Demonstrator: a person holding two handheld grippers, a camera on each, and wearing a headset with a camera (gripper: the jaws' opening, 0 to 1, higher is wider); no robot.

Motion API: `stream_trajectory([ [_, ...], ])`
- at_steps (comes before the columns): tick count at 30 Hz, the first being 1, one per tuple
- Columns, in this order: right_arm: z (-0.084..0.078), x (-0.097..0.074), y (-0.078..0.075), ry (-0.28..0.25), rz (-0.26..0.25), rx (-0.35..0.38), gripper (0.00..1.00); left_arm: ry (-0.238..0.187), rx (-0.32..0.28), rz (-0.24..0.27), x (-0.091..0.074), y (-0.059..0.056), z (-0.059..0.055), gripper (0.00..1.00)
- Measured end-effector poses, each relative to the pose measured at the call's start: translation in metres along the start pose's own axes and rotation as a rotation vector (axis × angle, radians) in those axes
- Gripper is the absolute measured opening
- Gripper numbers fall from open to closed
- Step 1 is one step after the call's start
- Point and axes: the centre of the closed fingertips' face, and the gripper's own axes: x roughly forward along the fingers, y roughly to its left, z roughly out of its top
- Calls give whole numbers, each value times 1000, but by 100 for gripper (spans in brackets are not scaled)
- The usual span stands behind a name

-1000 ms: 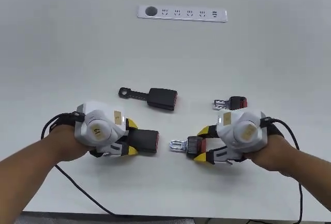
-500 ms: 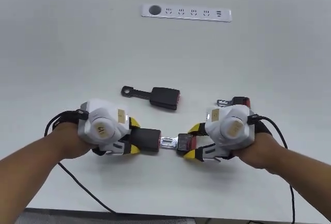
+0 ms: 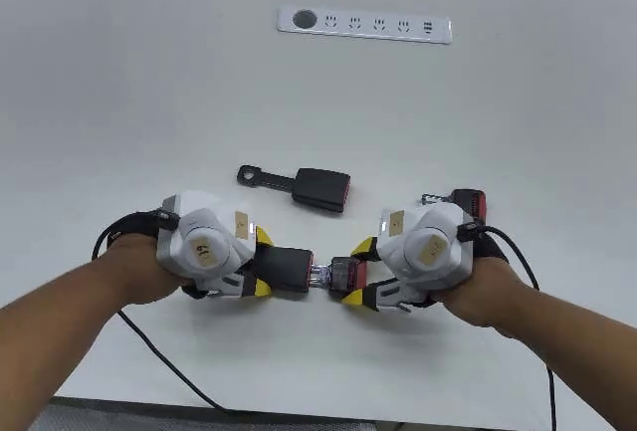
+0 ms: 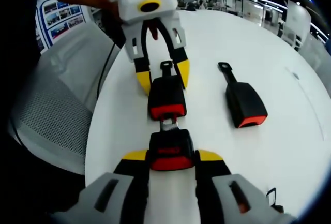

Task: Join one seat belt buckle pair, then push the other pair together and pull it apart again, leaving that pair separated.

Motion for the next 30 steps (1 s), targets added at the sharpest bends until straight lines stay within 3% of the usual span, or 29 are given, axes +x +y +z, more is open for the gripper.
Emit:
stream_trajectory([
  [10,16,13,0,-23,-24,30,33,19,-8,2,1,0,0,32],
  [11,14,13,8,0,9,61,33,20,-8,-2,0,0,0,32],
  [12,16,13,2,-20,-17,43,33,21,-11,0,0,0,-1,32],
  [17,14,13,1,3,-13,35,33,31,-4,-2,0,-1,0,32],
  [24,13,12,-1,-6,-13,26,33,44,39,-18,0,-1,0,33],
  [30,12,11,-2,-45,-22,5,33,12,48,-22,-2,-1,-1,33],
])
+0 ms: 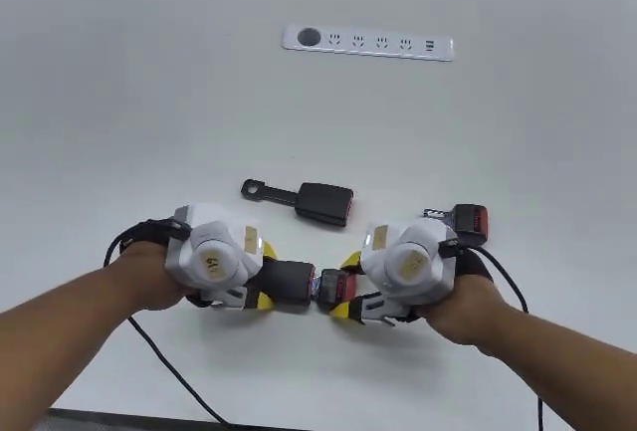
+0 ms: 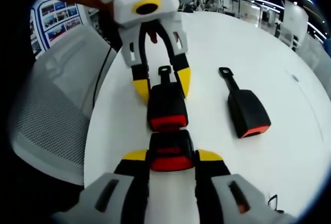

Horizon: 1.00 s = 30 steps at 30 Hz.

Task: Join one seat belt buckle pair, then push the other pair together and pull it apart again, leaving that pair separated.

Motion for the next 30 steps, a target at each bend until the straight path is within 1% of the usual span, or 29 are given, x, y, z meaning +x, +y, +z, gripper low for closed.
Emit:
stream_trajectory([
  [2,0,-1,0,-36,-1,6,33,-17,-9,3,-1,0,-1,33],
  [3,0,-1,1,-45,-1,0,33,-31,-6,2,-1,1,-1,33],
  [7,2,-2,1,-52,-3,-48,33,-58,7,-7,-2,0,0,32],
  [9,2,-3,0,-81,0,-60,33,-82,13,-19,-3,0,-1,32],
  [11,2,-4,0,-104,2,-57,33,-94,22,-26,-3,1,-1,32],
  [14,3,-5,-1,-122,-6,-78,33,-105,34,-28,-3,0,-1,31],
  [16,4,-6,-1,-131,-13,-93,33,-123,27,-26,-3,1,-1,31],
  [19,3,-5,-1,-144,-16,-80,32,-135,30,-30,-3,1,-1,31],
  [20,3,-5,-1,-147,-16,-79,32,-134,39,-33,-3,1,0,31],
  [25,3,-6,0,-159,-22,-73,32,-137,43,-38,-3,1,-1,30],
  [27,4,-6,1,-166,-27,-65,32,-140,56,-38,-3,1,0,30],
  [28,4,-7,1,-166,-33,-71,32,-144,46,-39,-3,0,0,30],
  [29,3,-7,2,-167,-34,-71,32,-145,62,-39,-3,0,0,30],
  [30,2,-7,2,-179,-22,-32,32,-146,63,-41,-3,1,0,30],
])
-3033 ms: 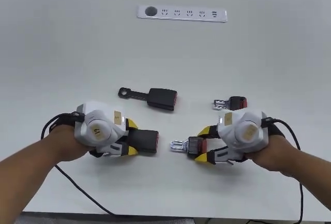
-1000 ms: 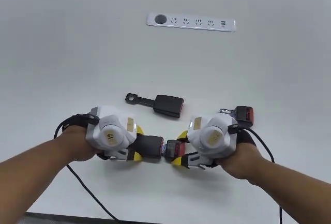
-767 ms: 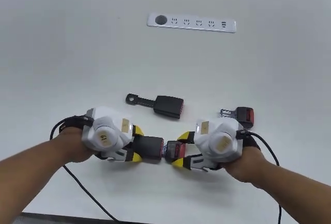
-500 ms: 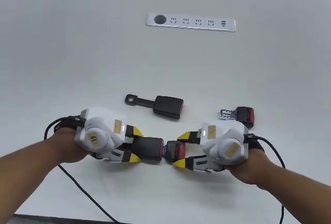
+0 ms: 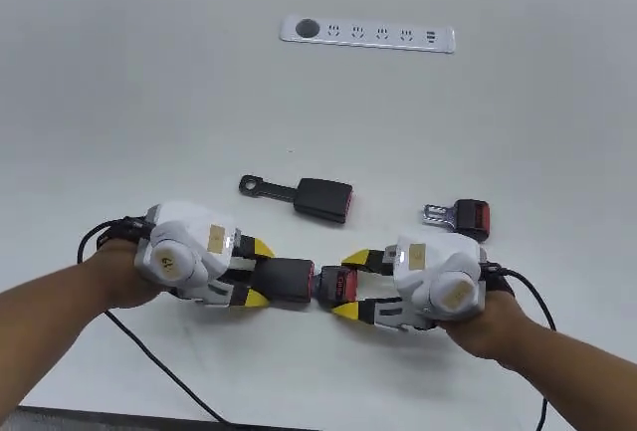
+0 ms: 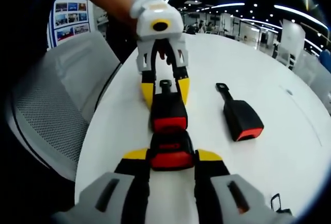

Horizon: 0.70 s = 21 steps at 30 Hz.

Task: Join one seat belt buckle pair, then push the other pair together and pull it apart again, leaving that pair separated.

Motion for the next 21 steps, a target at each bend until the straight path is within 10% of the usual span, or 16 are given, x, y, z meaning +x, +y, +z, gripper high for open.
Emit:
stream_trajectory([
  [21,1,-1,2,-7,0,-2,32,-8,15,-23,1,-2,0,30],
])
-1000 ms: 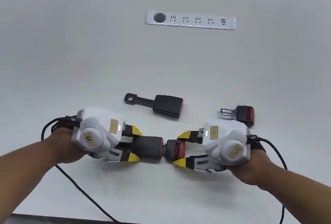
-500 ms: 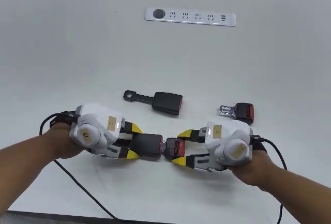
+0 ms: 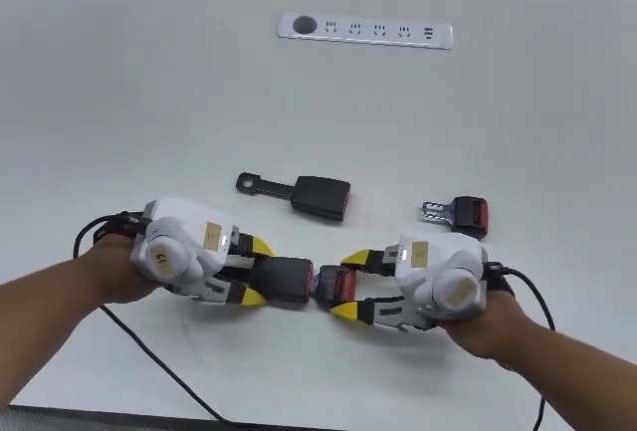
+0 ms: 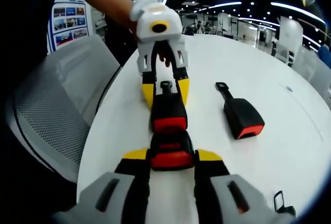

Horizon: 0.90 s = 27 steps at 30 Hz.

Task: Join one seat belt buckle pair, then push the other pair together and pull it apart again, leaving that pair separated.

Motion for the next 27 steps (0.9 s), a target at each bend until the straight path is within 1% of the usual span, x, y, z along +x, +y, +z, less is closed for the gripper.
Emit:
stream_trajectory([
  [4,1,0,0,0,-4,-7,32,-1,-12,-5,0,0,0,31],
  [6,1,1,1,6,1,6,34,10,-8,-10,1,0,1,31],
  [7,2,2,1,15,-2,-4,34,16,-10,-8,1,0,1,32],
  [9,1,3,2,39,-4,-15,35,14,-39,-4,0,-1,1,32],
  [10,2,3,2,48,-9,-18,35,17,-27,-3,1,-1,2,33],
  [11,0,4,1,67,-25,-20,36,25,-22,0,1,-1,2,33],
  [12,0,6,3,77,-26,-17,39,29,-31,5,2,0,2,33],
  [14,5,8,8,56,-20,15,56,49,-48,18,3,0,2,36],
  [15,9,9,8,36,-29,34,64,81,-61,26,1,0,0,38],
  [16,11,8,7,34,-37,44,70,84,-110,75,0,4,1,42],
  [17,15,6,6,26,-49,28,69,66,-132,118,-1,9,4,48],
  [18,17,4,5,18,-57,19,69,54,-141,119,-2,8,7,56],
  [19,19,1,4,7,-61,31,69,23,-157,109,-5,4,12,65],
  [20,20,-1,3,0,-65,40,70,4,-162,112,-7,4,15,68],
  [22,20,-7,0,-7,-84,44,70,16,-151,132,-14,4,15,67],
  [24,19,-15,-5,-19,-101,72,70,-7,-155,148,-20,6,19,68],
  [25,18,-20,-8,-21,-113,73,70,-24,-171,159,-22,8,22,69],
  [27,15,-31,-15,-25,-129,83,71,-31,-172,169,-27,11,25,70],
])
